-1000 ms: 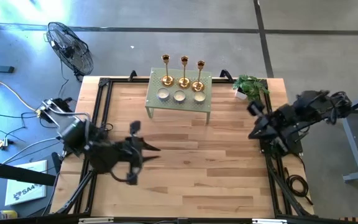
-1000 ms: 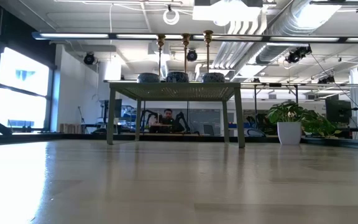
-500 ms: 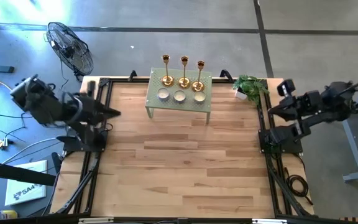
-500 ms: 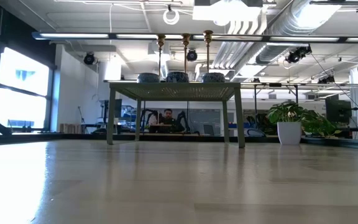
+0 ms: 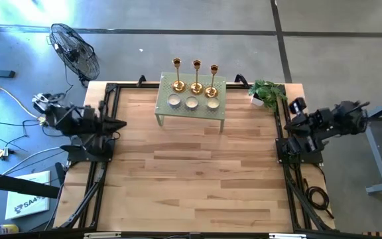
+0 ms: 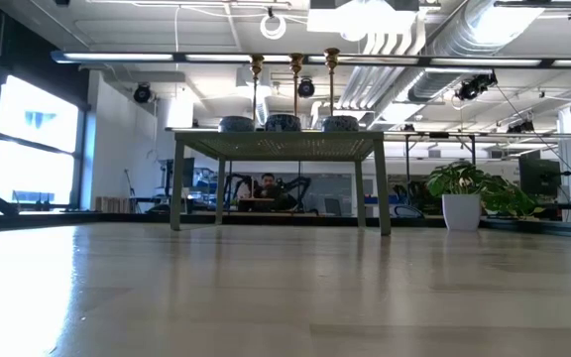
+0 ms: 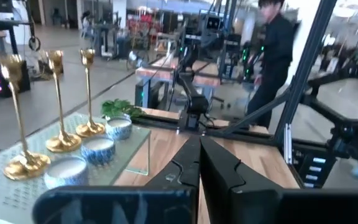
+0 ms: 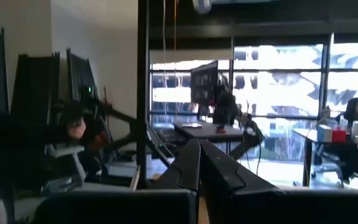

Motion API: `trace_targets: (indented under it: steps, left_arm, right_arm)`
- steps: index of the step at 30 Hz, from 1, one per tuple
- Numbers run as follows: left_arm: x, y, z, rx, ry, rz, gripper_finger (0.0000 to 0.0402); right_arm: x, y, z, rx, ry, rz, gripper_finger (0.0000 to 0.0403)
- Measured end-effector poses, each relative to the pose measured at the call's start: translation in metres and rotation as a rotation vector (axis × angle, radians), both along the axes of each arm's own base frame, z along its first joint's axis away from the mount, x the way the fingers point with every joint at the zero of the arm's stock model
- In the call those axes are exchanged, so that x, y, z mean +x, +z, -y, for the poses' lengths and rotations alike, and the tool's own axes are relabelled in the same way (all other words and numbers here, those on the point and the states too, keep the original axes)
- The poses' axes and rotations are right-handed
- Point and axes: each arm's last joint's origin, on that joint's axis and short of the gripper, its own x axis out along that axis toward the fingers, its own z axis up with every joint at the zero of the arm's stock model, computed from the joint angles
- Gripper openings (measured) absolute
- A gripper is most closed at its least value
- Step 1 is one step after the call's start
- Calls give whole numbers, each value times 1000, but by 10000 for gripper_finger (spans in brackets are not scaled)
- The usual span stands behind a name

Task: Pick & Place candle stick holders
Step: Return to Home Position

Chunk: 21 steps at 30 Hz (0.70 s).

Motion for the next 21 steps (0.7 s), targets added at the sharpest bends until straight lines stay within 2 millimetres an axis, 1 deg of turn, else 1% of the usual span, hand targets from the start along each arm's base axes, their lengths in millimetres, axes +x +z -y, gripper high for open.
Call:
trace_targets:
  steps: [2, 6, 9, 15, 18, 21]
  left_arm:
    - [0, -23, 0, -13, 2, 37, 1]
    - [-1, -49, -1, -28, -2, 80, 1]
    - [0, -57, 1, -32, -30, 91, 1]
    - [5, -68, 6, -38, -85, 67, 1]
    - [7, -74, 8, -59, -85, 57, 1]
    - [10, -83, 10, -92, -84, 36, 1]
  right_arm:
    - [5, -17, -2, 14, 3, 48, 0]
    - [16, -51, -6, 77, 18, 88, 0]
    - [29, -72, -10, 113, 23, 71, 0]
    - [46, -103, -15, 180, 30, 67, 0]
    - [49, -111, -16, 216, 32, 116, 0]
    - [53, -122, -17, 219, 37, 124, 0]
